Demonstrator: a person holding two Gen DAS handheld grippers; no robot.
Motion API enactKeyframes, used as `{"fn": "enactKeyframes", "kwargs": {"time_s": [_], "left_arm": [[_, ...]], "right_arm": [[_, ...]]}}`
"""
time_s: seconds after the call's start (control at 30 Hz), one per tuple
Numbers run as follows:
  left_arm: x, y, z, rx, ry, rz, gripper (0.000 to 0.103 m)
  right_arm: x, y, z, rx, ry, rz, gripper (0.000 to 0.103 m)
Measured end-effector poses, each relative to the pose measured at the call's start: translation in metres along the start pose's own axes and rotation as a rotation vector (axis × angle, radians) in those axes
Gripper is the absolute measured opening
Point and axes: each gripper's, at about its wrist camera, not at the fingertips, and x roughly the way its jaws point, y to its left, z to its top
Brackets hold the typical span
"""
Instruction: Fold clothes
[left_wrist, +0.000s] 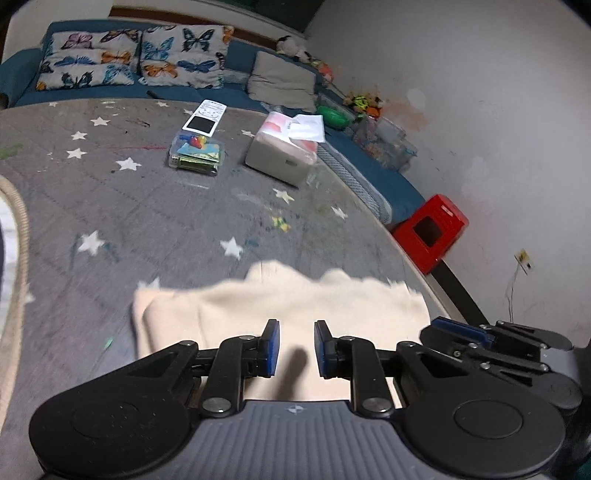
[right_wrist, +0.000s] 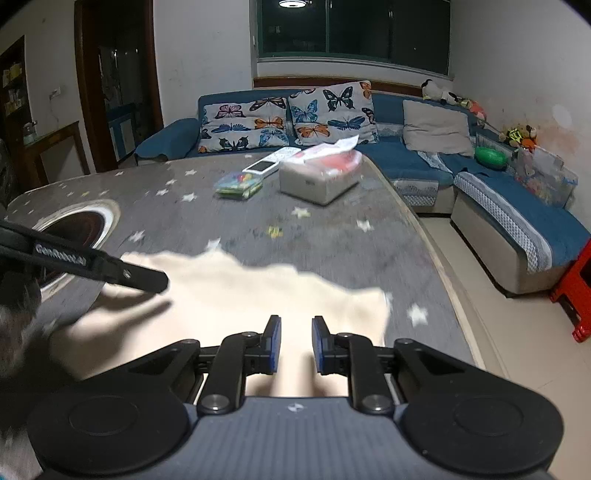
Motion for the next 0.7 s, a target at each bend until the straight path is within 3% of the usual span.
{"fn": "enactKeyframes", "kwargs": {"time_s": [0.17, 0.37, 0.7], "left_arm": [[-0.033, 0.004, -0.028, 0.028, -0.003, -0.003, 0.022], [-0.050, 0.014, -0.054, 0.023, 0.003, 0.026, 0.022], [-0.062, 0.010, -0.055, 0.008, -0.036, 0.020, 0.022]], "right_arm": [[-0.022, 0.002, -0.029, -0.001, 0.019, -0.013, 0.017], [-0.013, -0.003, -0.051, 0.041, 0.060, -0.023, 0.017], [-0.024, 0.013, -0.032, 0.011, -0.004, 0.006, 0.017]]}}
